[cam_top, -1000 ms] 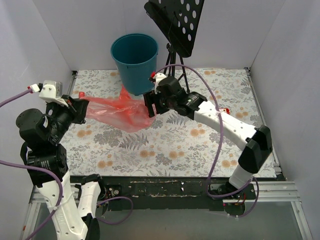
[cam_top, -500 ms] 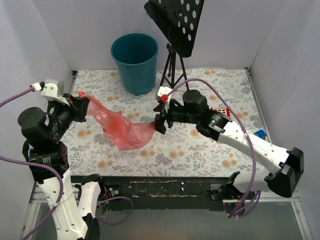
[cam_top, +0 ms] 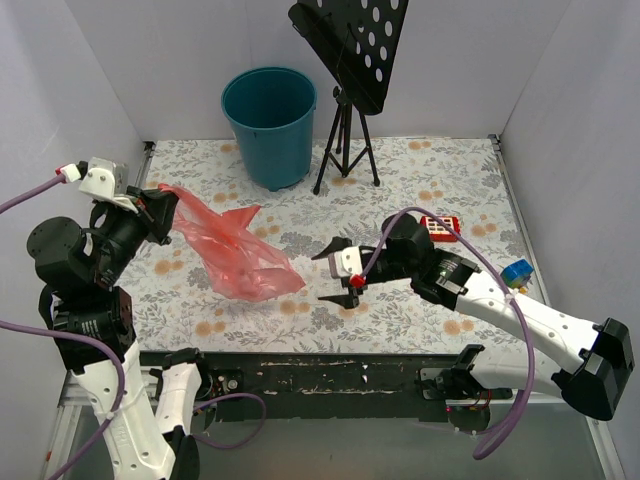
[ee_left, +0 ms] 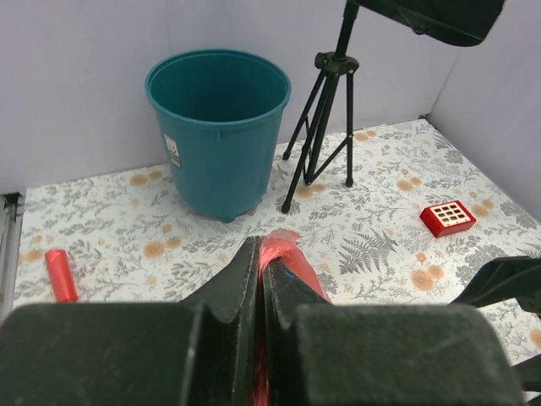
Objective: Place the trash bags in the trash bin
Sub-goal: Unfold the trash bag at the center of the board.
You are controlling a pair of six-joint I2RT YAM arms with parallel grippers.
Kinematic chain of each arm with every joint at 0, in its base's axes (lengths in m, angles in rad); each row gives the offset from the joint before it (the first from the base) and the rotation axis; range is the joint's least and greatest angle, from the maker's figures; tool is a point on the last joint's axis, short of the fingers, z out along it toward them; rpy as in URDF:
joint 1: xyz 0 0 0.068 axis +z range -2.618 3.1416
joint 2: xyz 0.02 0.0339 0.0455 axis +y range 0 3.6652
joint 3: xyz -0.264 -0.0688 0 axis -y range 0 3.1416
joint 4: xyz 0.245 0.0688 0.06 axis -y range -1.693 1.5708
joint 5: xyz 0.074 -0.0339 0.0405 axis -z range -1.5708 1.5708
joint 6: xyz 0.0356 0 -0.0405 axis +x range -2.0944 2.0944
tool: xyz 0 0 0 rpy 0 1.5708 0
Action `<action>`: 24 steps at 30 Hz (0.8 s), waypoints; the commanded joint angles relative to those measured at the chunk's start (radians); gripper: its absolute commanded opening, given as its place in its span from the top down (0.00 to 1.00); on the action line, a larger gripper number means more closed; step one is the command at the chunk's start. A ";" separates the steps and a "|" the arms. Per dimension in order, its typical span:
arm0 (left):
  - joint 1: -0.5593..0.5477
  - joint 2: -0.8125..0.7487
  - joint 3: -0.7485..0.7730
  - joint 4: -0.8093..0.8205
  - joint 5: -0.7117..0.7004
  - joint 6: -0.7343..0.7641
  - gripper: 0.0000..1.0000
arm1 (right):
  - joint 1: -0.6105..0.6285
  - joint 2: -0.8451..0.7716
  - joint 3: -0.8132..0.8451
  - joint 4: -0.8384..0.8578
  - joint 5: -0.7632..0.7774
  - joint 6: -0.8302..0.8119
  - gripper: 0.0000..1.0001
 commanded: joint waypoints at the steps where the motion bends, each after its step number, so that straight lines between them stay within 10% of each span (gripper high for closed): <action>1: 0.005 0.000 0.044 -0.031 0.059 0.075 1.00 | 0.005 -0.080 -0.075 -0.005 0.088 -0.158 0.15; 4: 0.006 -0.004 0.059 -0.061 0.129 0.143 1.00 | -0.039 -0.089 -0.100 0.181 0.303 0.177 0.08; 10: 0.006 -0.005 0.060 -0.044 0.176 0.146 1.00 | -0.168 0.162 0.111 0.107 0.224 0.957 0.08; 24: 0.005 0.023 0.119 -0.007 0.110 0.074 1.00 | -0.128 0.541 0.303 0.311 -0.021 1.312 0.03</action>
